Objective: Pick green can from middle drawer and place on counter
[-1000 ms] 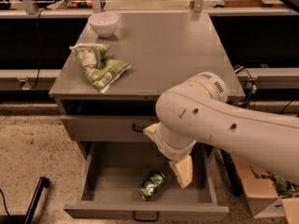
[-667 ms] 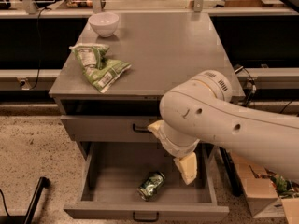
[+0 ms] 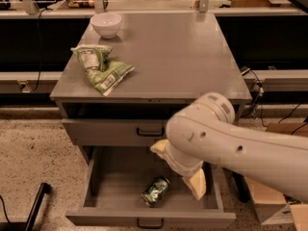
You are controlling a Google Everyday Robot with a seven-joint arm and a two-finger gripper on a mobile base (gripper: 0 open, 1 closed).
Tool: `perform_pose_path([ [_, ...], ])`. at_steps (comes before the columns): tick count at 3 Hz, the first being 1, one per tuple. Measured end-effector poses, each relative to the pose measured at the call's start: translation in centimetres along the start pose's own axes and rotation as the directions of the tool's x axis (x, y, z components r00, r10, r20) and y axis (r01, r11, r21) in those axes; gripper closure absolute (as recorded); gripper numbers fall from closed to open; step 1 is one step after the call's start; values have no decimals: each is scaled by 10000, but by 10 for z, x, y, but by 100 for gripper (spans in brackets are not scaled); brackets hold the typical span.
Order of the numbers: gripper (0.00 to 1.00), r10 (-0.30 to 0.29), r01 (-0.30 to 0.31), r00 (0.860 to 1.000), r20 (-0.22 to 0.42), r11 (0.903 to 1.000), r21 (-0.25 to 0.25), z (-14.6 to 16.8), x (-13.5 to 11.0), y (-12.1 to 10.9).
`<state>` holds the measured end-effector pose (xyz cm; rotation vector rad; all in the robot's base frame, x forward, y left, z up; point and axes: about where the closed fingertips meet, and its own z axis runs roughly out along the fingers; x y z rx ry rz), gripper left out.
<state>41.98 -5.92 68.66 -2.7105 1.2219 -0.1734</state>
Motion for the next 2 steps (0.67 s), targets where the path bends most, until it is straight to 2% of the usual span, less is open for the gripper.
perform_pose_path([
  [1,0,-910,912,9958,-58,9941,580,1,-1,-12],
  [2,0,-1224,1227,9924,-92,9911,518,0,-8,-12],
])
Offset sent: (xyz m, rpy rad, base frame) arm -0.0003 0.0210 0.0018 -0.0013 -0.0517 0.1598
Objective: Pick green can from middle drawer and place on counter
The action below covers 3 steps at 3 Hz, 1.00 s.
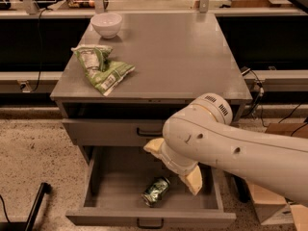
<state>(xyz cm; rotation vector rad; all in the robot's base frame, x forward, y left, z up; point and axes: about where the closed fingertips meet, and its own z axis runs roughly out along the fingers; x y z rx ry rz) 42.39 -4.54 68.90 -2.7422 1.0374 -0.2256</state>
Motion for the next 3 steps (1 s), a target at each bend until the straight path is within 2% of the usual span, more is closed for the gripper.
perform_pose_path([
  [1,0,-1215,1215,9920,349,9926,6,37,-15,-21],
  [2,0,-2392,2403,9691,603,9706,-116,100,-31,-38],
  [3,0,-2785,2817,9574,763,9589,-340,151,-28,-40],
])
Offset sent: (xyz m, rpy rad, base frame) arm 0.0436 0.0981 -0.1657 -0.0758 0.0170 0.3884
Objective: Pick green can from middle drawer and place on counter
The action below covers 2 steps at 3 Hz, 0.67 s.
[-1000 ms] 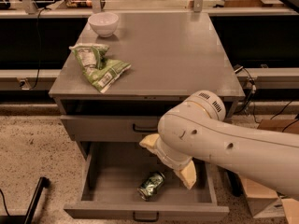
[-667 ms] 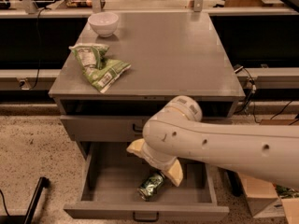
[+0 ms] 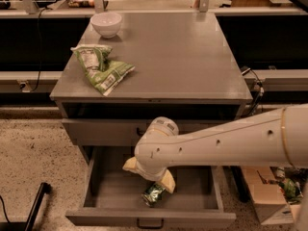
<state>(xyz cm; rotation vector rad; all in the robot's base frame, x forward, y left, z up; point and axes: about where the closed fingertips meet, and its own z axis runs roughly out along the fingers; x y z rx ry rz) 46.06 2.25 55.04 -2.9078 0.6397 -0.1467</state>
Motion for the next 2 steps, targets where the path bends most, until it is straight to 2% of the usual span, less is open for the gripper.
perform_pose_path([
  [1,0,43,-39,9991,426,9999,-106,45,11,11],
  [2,0,175,-191,9923,1227,9997,123,88,13,23],
])
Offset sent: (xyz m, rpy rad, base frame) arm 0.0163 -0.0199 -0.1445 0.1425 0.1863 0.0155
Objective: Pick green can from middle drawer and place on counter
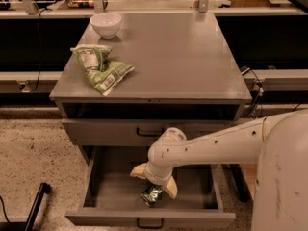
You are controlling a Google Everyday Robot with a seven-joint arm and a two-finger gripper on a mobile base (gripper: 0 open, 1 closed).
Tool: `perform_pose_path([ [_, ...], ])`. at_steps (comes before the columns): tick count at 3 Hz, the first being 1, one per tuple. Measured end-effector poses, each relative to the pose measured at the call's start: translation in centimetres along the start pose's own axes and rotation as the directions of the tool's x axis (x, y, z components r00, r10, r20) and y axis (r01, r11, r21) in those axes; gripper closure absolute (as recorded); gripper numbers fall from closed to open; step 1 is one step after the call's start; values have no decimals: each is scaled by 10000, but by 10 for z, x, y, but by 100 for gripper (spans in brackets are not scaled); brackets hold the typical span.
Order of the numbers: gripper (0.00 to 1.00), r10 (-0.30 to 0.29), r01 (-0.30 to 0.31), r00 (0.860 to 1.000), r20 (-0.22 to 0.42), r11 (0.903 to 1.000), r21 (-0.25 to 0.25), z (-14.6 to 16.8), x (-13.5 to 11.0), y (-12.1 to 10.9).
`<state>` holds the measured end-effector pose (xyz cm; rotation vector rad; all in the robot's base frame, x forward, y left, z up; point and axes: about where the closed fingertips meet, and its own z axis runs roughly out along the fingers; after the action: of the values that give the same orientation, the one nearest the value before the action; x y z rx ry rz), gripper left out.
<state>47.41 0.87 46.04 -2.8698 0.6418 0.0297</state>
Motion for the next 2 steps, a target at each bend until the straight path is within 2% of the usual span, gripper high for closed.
perform_pose_path([
  [1,0,-260,245,9986,455,9992,326,35,-2,7],
  [2,0,-459,443,9977,498,9985,321,58,-1,14],
])
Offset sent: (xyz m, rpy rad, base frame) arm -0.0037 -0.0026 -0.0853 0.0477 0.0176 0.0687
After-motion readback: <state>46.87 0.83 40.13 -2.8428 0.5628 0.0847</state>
